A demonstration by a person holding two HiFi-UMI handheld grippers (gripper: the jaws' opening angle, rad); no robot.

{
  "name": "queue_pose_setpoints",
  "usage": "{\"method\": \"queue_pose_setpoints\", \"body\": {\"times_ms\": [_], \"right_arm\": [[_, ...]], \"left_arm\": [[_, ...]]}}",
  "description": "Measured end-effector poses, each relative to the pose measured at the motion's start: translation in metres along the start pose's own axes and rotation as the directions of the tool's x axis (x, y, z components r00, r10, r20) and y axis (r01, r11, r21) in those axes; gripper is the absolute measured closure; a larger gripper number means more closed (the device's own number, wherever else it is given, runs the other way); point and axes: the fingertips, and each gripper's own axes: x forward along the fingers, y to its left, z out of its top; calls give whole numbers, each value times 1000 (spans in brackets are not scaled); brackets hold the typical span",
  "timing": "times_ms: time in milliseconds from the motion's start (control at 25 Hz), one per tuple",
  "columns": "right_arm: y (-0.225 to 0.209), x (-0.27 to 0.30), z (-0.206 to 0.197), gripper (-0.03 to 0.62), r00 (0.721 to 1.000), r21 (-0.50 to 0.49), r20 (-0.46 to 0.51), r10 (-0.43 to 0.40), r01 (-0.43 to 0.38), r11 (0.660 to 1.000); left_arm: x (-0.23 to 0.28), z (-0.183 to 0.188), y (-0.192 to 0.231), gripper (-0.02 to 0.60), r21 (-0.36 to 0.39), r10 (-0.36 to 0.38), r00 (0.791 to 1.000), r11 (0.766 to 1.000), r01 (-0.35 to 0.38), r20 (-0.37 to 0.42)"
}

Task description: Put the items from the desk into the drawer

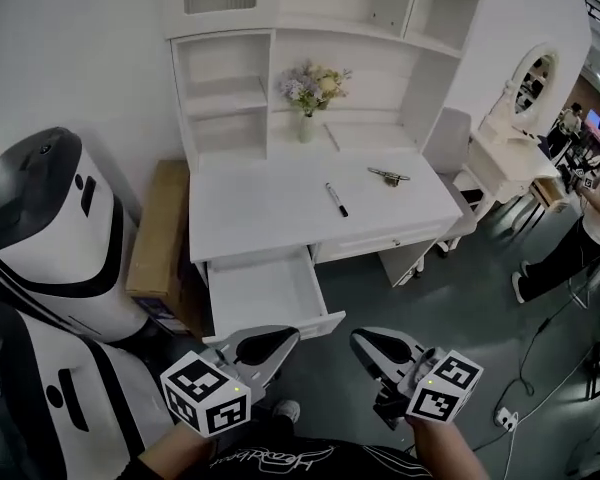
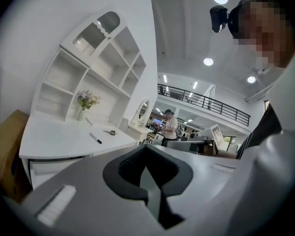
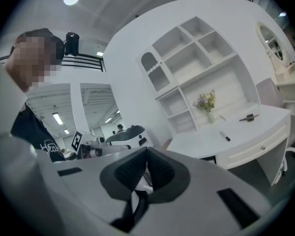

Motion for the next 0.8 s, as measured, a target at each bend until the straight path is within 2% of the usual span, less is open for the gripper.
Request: {"method": "queue_pose_setpoints", "body": {"times_ms": [200,520,640,800], "right_arm": [[-40,41,14,585,1000,12,-3,-5,5,1000],[-120,72,12,585,999,52,-34,-20,22,998],[-155,88,22,585,999,51,-52,-5,8,999],[-203,105,39,585,998,67,-63,24,-20,998]], "left_arm": [[20,15,59,572,-23,15,1000,1000,-15,3],[61,15,112,572,-53,65,998,996,-66,-18],[84,23,131,572,-73,101,994,992,-103,-30],[122,38,154,572,-63,139,989,988,-142,-51]]}}
